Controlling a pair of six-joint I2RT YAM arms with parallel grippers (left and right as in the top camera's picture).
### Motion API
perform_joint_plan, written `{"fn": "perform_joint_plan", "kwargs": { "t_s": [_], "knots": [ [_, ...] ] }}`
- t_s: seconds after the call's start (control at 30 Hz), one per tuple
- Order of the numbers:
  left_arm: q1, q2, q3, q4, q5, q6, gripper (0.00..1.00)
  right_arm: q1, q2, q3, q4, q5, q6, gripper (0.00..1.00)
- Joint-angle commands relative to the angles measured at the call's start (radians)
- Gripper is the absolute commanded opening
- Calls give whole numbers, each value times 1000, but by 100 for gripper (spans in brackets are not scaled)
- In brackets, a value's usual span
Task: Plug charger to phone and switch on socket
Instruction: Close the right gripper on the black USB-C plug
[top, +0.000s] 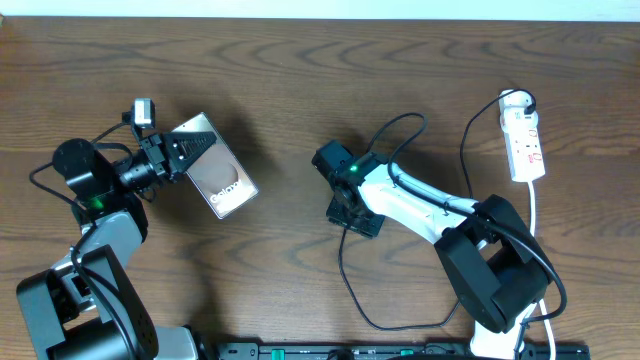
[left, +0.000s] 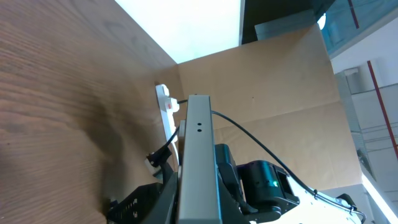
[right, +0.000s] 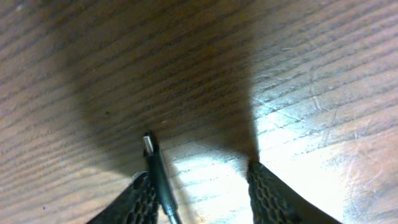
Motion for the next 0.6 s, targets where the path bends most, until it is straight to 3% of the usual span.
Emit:
{"fn": "perform_joint_plan", "kwargs": {
  "t_s": [0.0, 0.2, 0.57],
  "knots": [
    [5, -7, 3, 11, 25, 13, 7, -3, 26, 7, 3, 14, 4, 32],
    [5, -7, 0, 11, 25, 15, 8, -3, 26, 7, -3, 14, 5, 20],
    [5, -7, 0, 11, 25, 15, 7, -3, 26, 7, 0, 39, 5, 14]
  ]
}}
